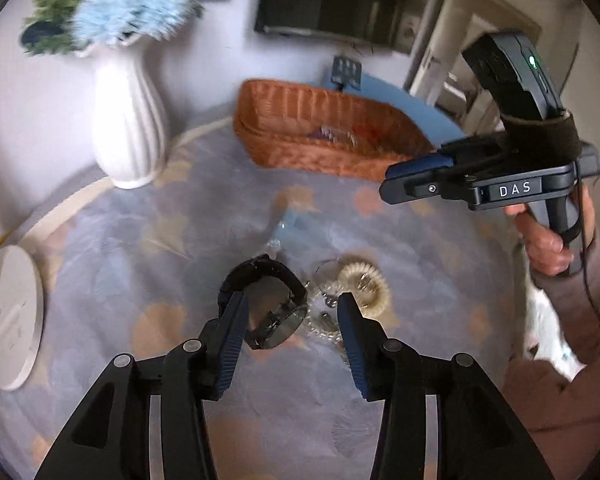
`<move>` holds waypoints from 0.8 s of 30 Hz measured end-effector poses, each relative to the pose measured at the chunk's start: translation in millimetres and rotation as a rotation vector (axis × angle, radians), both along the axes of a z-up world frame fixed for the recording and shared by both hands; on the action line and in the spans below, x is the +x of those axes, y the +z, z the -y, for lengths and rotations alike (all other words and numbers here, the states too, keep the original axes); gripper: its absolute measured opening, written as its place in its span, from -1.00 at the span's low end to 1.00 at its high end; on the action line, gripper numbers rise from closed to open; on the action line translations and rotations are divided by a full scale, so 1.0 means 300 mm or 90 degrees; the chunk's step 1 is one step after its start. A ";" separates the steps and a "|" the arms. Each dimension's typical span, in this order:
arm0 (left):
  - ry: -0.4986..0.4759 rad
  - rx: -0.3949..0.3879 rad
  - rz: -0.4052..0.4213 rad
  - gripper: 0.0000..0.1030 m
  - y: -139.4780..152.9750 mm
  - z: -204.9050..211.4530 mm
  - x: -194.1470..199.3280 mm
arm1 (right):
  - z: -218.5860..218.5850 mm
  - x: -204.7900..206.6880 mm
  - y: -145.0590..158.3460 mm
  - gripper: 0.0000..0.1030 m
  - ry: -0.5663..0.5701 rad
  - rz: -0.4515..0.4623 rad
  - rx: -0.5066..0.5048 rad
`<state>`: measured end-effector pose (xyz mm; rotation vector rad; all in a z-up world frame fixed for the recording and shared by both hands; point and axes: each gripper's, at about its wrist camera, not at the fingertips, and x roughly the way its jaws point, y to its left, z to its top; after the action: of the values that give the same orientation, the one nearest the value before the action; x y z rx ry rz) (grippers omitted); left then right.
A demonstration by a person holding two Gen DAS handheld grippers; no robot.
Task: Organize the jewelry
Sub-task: 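Move the left tool to the black watch while the right tool approaches the light blue clip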
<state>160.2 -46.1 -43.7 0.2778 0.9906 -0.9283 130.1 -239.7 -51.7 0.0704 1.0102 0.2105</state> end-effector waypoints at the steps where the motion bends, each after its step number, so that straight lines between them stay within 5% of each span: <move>1: -0.011 0.010 -0.002 -0.08 -0.015 0.013 0.000 | 0.000 0.007 -0.018 -0.24 0.000 -0.007 -0.002; 9: -0.045 0.067 -0.014 -0.08 -0.094 0.069 0.014 | -0.026 0.060 -0.139 -0.24 0.035 -0.041 -0.012; 24: -0.029 0.035 -0.094 -0.07 -0.124 0.035 -0.012 | -0.122 0.188 -0.225 -0.24 0.118 0.025 -0.093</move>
<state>156.6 -56.6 -80.7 0.2820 1.1513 -0.9749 186.5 -203.1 -119.3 -0.1602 0.9899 0.3053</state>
